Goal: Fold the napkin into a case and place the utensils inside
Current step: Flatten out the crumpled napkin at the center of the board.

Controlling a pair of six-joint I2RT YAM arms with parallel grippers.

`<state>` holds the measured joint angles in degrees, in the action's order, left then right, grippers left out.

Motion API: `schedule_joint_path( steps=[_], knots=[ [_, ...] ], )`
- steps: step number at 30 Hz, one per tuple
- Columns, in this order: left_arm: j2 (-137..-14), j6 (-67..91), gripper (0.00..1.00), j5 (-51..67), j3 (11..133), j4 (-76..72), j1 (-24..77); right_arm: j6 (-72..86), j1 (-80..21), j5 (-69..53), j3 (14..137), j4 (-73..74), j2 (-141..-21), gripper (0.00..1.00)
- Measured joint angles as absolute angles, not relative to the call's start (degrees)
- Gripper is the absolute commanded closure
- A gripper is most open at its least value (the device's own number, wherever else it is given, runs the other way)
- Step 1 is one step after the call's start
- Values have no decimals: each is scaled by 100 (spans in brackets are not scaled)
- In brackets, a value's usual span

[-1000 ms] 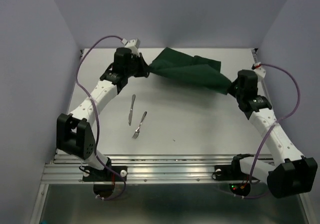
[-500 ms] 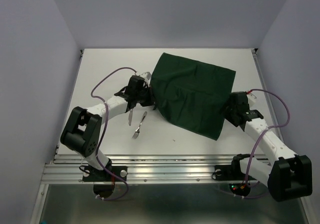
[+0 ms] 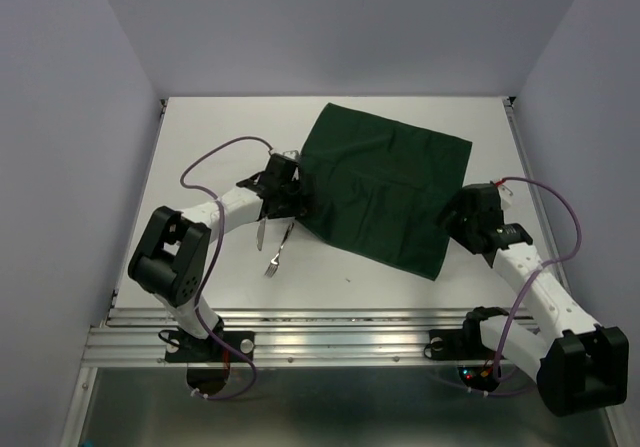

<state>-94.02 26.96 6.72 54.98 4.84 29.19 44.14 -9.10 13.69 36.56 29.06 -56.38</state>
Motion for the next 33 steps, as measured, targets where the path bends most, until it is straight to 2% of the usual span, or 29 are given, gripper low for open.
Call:
schedule_joint_path(
  steps=[5,6,9,14,17,19,25,33],
  knots=[
    [-9402,2720,16,-165,5887,1070,2910,4392,-910,1288,3651,2961,-5616,16],
    [-9402,2751,24,-336,5957,1157,2899,4381,-910,1284,3651,2958,-5614,16],
    [-9402,2895,33,-757,6014,1339,2884,4372,-910,1260,3651,2958,-5618,16],
    [-9406,3063,34,-1111,5999,1557,2880,4353,-910,1190,3651,2954,-5669,16],
    [-9314,3059,26,-928,5771,1328,2893,4329,-910,1127,3651,2941,-5699,16],
    [-9192,3052,26,-720,5577,1194,2919,4329,-910,1081,3651,2919,-5732,16],
    [-9225,2961,41,-215,5623,919,3164,4410,-910,816,3415,2945,-5876,17],
    [-10084,2873,61,54,6180,735,3402,4978,-910,567,2823,3369,-5524,23]
  ],
)
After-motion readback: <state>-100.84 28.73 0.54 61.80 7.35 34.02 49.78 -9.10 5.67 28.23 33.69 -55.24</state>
